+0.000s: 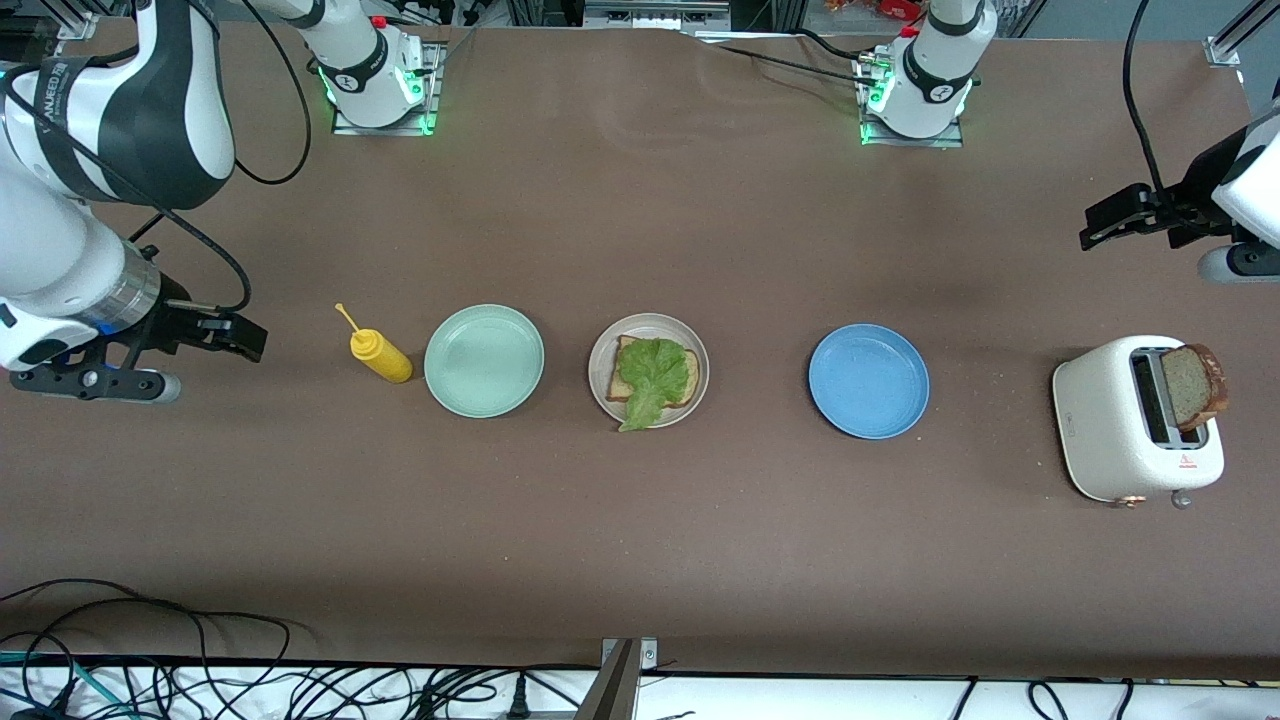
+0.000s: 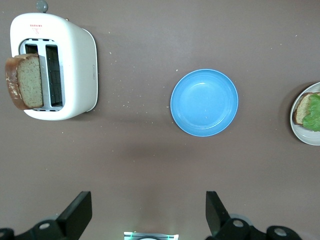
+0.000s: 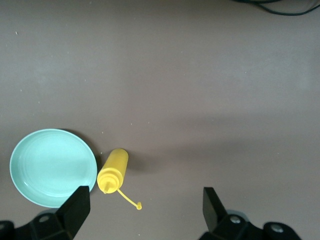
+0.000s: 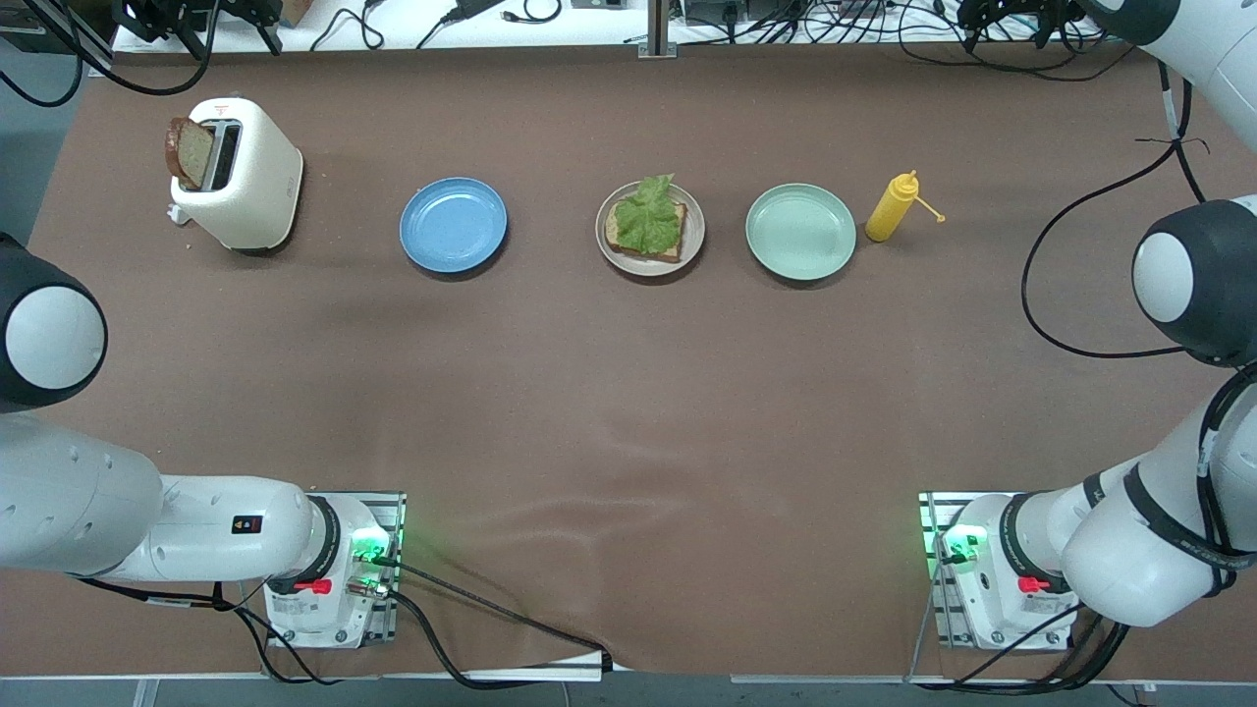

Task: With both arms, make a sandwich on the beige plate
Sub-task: 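Lower the open right gripper beside the yellow mustard bottle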

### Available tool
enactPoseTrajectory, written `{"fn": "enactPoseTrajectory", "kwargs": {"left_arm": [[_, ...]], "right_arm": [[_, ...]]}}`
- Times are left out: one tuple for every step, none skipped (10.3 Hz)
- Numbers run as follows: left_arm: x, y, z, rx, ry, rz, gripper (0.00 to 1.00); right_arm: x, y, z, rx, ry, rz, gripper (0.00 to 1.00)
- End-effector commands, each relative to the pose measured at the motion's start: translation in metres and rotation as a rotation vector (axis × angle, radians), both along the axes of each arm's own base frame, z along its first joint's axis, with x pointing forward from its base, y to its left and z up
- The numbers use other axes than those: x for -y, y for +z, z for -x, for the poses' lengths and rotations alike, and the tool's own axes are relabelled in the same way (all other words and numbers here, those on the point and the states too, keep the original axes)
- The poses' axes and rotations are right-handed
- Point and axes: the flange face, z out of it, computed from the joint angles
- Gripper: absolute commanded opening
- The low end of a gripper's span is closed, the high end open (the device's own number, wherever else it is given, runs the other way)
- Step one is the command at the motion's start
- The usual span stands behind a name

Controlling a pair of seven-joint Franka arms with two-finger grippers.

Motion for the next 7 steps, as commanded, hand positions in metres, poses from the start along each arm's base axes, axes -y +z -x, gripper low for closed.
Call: {"fn": "enactPoseTrajectory", "kwargs": {"left_arm": [[-0.002,0.006,-0.003,0.015,-0.009,0.004,1.0],[-0.001,0.005,-0.003,0.013,-0.011,0.004,1.0],[-0.001,0.005,-0.003,0.013,-0.011,0.004,1.0],[-0.001,0.005,-0.003,0.013,-0.012,0.004,1.0],[-0.002,0.005,-0.003,0.013,-0.009,0.004,1.0],[-0.002,0.005,-0.003,0.013,-0.011,0.004,1.0],[-0.002,0.005,-0.003,0.013,-0.011,0.004,1.0]], "right_arm": [[0.015,-0.01,0.01,-0.057,0.102,-0.053,1.0],[0.025,-0.017,0.017,-0.08,0.131,-0.084,1.0],[0.039,-0.028,0.022,-0.108,0.154,-0.107,1.0],[0.052,-0.041,0.027,-0.137,0.201,-0.131,1.0],[0.066,-0.052,0.03,-0.151,0.241,-0.154,1.0],[0.077,-0.059,0.03,-0.158,0.279,-0.177,1.0],[0.091,-0.063,0.03,-0.162,0.311,-0.203,1.0]]}}
